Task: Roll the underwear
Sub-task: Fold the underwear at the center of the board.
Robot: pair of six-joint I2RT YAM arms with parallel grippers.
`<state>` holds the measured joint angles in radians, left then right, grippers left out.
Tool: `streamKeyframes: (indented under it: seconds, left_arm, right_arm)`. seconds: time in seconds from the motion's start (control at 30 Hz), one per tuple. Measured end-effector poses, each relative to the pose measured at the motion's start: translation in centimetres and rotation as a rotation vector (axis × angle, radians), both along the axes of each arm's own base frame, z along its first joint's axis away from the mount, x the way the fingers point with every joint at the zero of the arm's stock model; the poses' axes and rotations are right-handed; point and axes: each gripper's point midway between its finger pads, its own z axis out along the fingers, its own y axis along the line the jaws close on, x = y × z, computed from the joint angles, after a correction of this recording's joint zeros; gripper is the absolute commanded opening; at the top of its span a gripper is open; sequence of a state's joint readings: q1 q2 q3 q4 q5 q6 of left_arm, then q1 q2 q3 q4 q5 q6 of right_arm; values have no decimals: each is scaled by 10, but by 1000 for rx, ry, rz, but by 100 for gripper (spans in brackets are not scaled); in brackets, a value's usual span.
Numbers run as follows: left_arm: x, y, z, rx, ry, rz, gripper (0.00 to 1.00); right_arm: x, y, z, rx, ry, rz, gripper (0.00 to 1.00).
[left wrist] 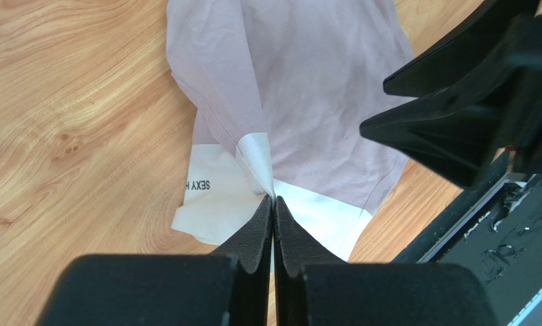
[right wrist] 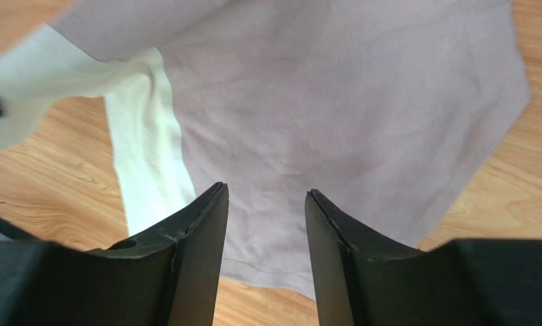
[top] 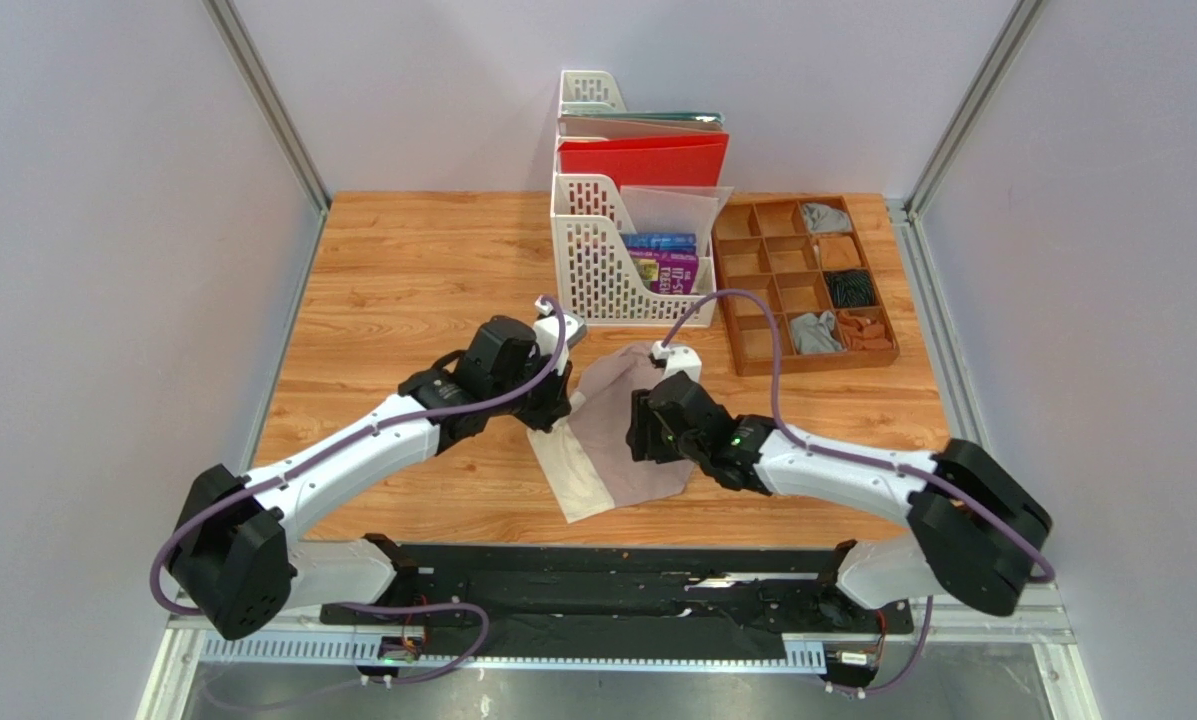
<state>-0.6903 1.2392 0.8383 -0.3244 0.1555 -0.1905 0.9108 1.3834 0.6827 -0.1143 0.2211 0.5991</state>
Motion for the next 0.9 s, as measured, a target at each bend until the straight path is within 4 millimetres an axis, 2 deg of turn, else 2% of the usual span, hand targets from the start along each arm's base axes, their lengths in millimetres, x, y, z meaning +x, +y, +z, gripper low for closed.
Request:
streamKeyframes:
  seconds: [0.07,0.17,0.4,0.5,0.9]
  left_arm:
    - [-2,-2,2,-3,-3,-5,0]
    - [-6,-6,2,-4,-6,-18,0]
    - [-24,-21,1,8,-11,-83,0]
    - [-35,-28,-4,31,-8,-118,0]
    - [-74,-25,-52,141,72,-178,0]
  right_arm:
    - [-1,-3,14,21,-22,-5,43]
    - [-2,-5,18,36,-21,-14,41]
    - [-22,-27,-27,-53,88,-47,40]
    - [-27,-31,-41,-75,122,-55,40]
    - [-15,-12,-41,4,102,-81,41]
